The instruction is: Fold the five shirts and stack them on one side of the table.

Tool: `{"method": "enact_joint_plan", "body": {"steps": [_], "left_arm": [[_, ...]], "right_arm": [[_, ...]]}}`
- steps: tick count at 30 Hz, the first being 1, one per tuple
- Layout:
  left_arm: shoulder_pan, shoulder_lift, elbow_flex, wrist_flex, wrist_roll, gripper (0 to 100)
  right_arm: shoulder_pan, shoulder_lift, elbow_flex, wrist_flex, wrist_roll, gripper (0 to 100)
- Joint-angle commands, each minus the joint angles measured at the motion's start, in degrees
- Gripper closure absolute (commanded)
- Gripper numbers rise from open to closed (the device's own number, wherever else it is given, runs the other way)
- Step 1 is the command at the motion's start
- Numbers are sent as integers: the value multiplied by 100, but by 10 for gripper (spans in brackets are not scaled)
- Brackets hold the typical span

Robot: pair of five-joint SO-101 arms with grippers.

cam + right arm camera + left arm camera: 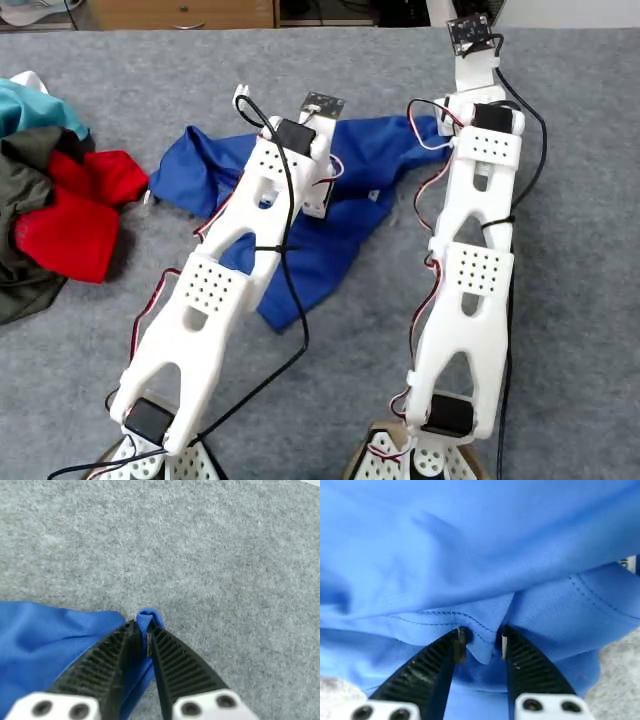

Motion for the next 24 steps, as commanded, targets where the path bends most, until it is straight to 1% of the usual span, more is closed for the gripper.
{"method": "enact_joint_plan", "body": {"steps": [1, 16, 24], "left_arm": [[-88, -48, -387, 44, 62, 867], [-114, -48, -448, 62, 44, 868], [-396, -75, -448, 35, 35, 868]], "right_arm": [[4, -84, -321, 44, 62, 997], [4, -84, -321, 44, 62, 997], [4, -84, -321, 44, 62, 997]]}}
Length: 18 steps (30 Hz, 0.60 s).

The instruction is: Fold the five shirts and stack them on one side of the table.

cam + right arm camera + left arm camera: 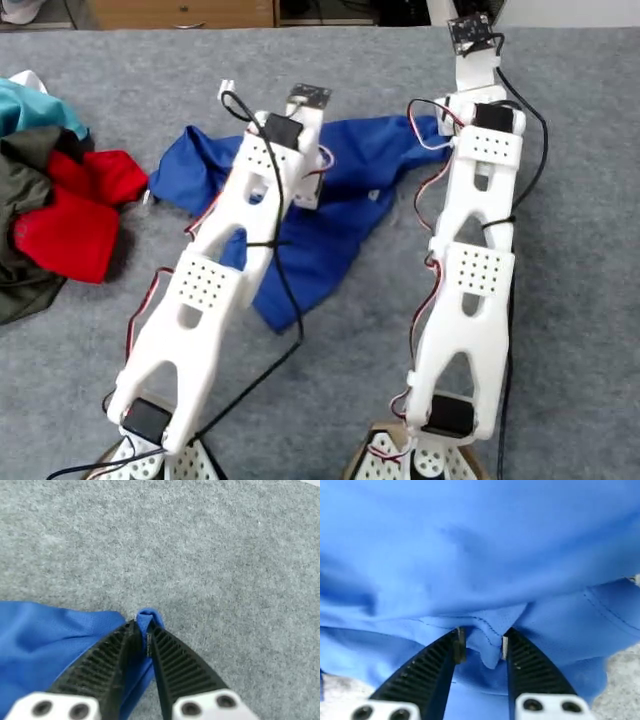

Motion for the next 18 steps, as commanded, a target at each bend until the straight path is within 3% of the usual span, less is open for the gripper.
{"method": "enact_joint_plan", "body": {"steps": [1, 18], "left_arm": [[-132, -119, -273, 35, 9, 868], [-413, -145, -281, 26, -220, 868]], "right_arm": [[-4, -84, -321, 44, 62, 997], [-4, -84, -321, 44, 62, 997]]}}
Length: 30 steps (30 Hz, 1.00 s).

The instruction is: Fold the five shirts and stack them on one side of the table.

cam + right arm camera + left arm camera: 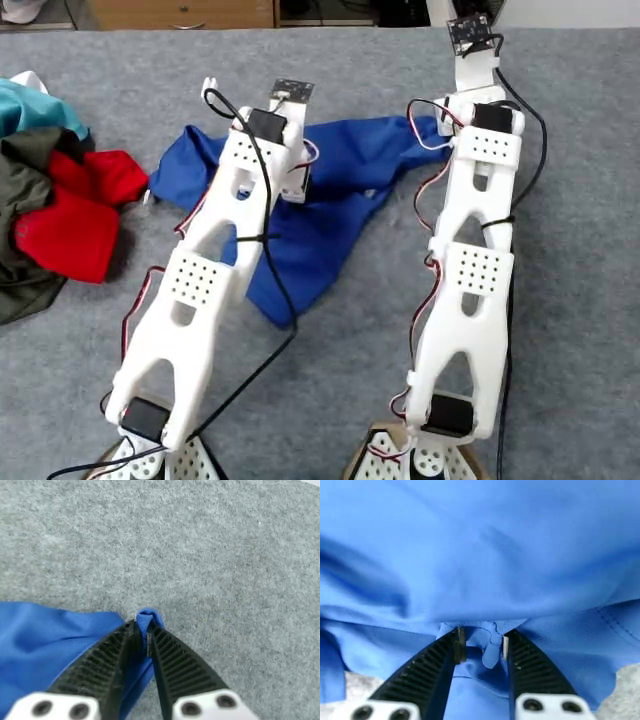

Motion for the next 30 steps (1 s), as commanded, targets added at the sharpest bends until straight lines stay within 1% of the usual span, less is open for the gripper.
{"method": "enact_joint_plan", "body": {"steps": [1, 9, 13, 20, 25, 30], "left_arm": [[-132, -145, -281, 35, -158, 868], [-132, -145, -281, 114, -176, 868], [-141, -163, -316, 193, -387, 868], [-510, -462, -378, 220, -404, 868], [-571, -488, -378, 220, -413, 868], [-835, -620, -413, 220, -413, 868]], "right_arm": [[-4, -84, -321, 44, 62, 997], [40, -66, -321, 0, 123, 997], [40, -57, -321, 0, 255, 997], [40, -57, -321, 0, 255, 997], [40, -57, -321, 0, 255, 997], [40, -57, -321, 0, 264, 997]]}}
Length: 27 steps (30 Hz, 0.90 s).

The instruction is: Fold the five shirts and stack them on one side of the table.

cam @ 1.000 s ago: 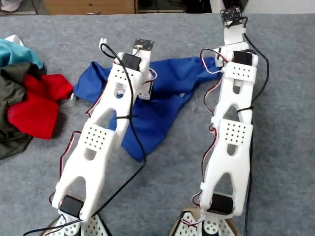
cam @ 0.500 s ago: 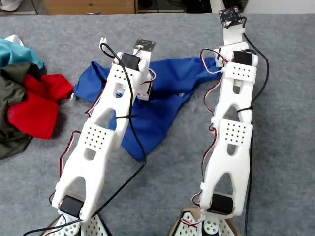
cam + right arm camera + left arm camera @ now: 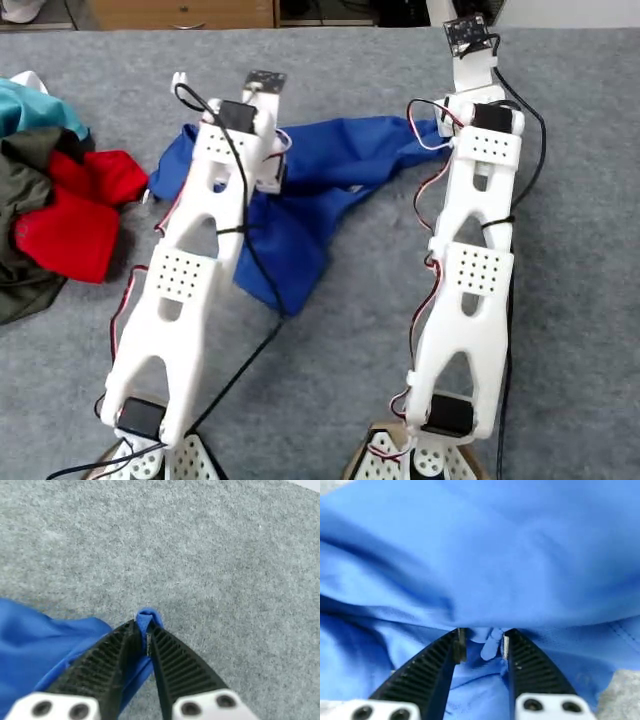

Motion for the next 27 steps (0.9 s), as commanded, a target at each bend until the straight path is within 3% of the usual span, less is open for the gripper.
{"method": "enact_joint_plan", "body": {"steps": [1, 12, 18, 27], "left_arm": [[-290, -681, -229, 88, -53, 868], [-141, -2062, 1037, 97, -53, 868], [396, -1754, 1556, -132, -53, 868], [-9, -1007, 1037, -396, -53, 868]], "right_arm": [[40, -57, -321, 0, 53, 997], [40, -57, -321, 0, 53, 997], [40, -57, -321, 0, 53, 997], [40, -57, -321, 0, 53, 997]]}}
